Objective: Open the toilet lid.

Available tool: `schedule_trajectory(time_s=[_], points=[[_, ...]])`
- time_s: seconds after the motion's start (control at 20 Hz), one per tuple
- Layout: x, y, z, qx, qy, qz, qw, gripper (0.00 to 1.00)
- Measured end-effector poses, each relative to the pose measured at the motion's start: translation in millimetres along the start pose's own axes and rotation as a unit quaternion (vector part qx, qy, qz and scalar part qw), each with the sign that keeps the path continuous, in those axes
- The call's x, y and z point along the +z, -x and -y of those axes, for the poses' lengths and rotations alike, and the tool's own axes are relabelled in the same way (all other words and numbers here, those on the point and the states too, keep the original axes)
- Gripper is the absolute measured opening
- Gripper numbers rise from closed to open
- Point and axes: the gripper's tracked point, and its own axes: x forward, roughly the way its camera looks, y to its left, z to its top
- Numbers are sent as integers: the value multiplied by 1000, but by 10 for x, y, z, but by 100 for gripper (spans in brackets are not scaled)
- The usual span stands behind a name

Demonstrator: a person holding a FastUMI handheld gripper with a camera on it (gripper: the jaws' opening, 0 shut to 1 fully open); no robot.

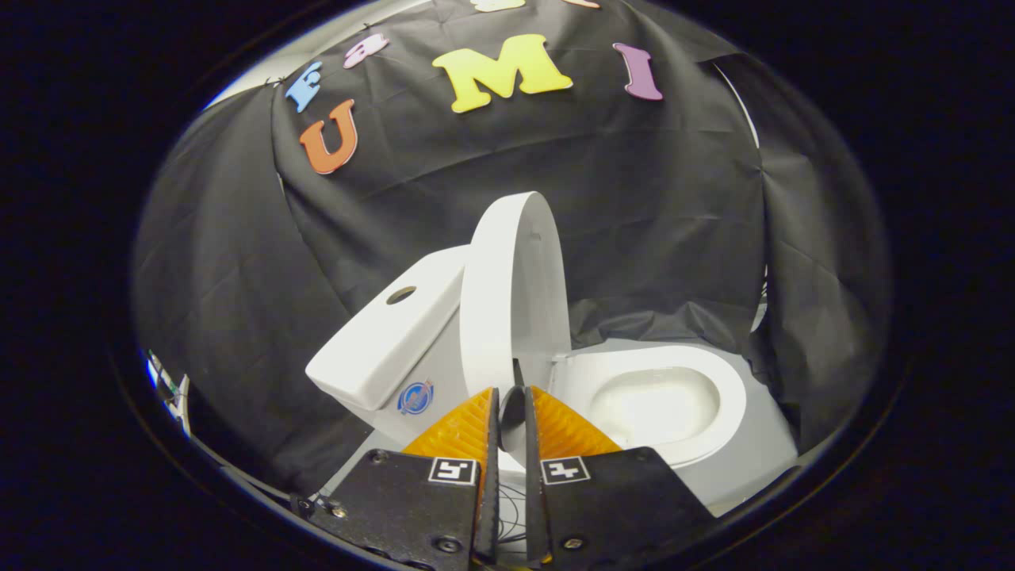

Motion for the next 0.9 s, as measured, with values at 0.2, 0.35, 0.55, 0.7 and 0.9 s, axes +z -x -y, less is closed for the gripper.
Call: schedule_trajectory(time_s=[0.2,0.35,0.55,0.7,0.9], points=[[-29,-55,-196,10,7,-3,1000,17],[-44,-105,-352,12,24,-5,1000,17],[-84,-160,-518,11,44,-6,999,17],[-93,-194,-595,10,52,-6,999,17],[-133,-219,-688,12,69,-11,997,17]])
